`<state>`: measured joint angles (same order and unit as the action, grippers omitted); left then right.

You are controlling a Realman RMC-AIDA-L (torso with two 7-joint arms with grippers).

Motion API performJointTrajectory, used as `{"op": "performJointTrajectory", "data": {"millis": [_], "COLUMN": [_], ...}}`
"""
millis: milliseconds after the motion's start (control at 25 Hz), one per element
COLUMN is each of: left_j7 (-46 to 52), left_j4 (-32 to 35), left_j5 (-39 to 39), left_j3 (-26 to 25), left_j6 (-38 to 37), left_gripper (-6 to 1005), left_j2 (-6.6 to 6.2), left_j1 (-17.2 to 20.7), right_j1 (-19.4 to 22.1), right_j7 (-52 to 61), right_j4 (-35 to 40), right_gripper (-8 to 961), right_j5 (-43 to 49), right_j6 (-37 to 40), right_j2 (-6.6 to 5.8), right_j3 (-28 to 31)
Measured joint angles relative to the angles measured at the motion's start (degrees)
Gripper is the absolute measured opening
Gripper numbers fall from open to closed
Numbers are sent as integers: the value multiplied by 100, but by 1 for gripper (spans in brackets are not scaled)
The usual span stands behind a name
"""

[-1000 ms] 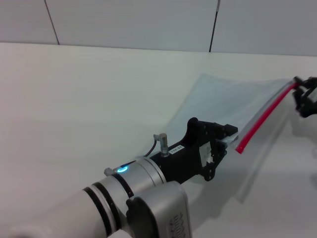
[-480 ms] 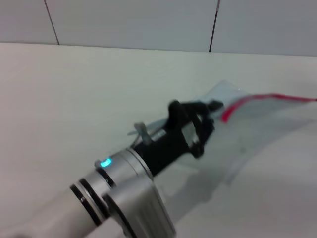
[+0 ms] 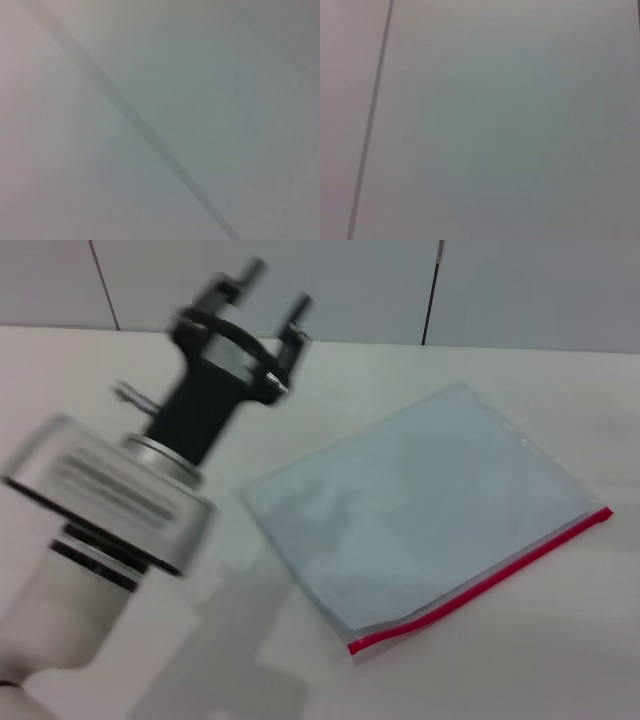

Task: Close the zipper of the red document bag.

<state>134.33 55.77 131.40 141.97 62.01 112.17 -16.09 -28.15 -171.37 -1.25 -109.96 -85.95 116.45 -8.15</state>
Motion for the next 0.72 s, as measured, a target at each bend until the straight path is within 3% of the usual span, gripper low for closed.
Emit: {"op": "performJointTrajectory", "data": {"millis": [200,400,720], "left_j7": [1791,3582,3717], "left_j4": [-821,-1832,-2445], "left_j5": [-525,-918,-1169], "left_j3": [-20,-179,-272], "left_j6": [1083,2011,2177], "left_gripper": [603,722,860], "left_j2": [-18,87,310], "left_j1": [-210,-328,-517], "right_j1": [66,78,84], "right_j7": [11,14,1], "right_j4": [-171,-324,-347], "right_gripper": [810,898,899], "right_j5": [59,-5,-14], "right_j6": [-467,-571,-574], "right_j2": [7,16,10], "right_j3": [-40,8,15]}}
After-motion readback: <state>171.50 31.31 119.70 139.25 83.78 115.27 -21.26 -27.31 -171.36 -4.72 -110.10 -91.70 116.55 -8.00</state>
